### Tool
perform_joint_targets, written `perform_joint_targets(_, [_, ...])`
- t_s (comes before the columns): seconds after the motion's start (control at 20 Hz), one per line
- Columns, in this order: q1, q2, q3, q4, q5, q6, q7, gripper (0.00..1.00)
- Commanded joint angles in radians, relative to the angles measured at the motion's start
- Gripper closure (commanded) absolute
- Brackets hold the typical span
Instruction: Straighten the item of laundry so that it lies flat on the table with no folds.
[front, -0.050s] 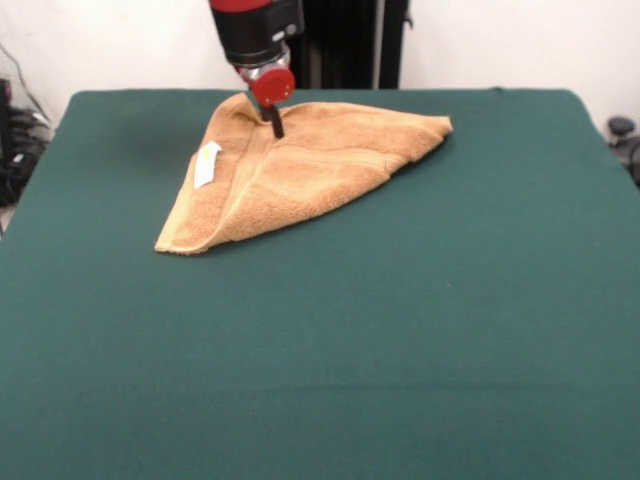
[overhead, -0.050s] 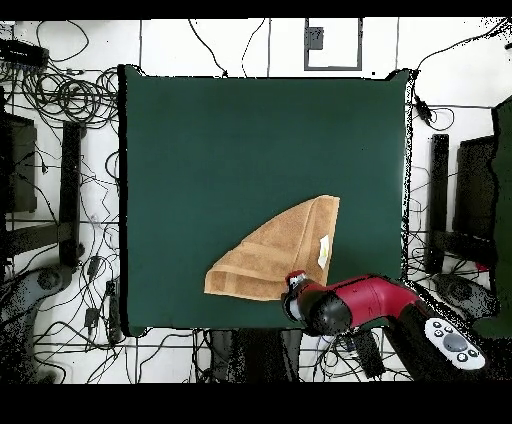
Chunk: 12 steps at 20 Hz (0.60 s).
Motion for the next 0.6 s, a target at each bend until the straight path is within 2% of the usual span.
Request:
perform_joint_targets(0.05, [0.053,0.125,0.129,-0.201,-0.019,-0.162,-0.134,0.0])
perform_joint_targets(0.3, [0.08,0.117,0.12,-0.217,0.023,-0.156,-0.085,0.0])
perform_joint_targets(0.6, [0.133,0.1,0.075,-0.237,-0.01,-0.249,-0.016,0.0])
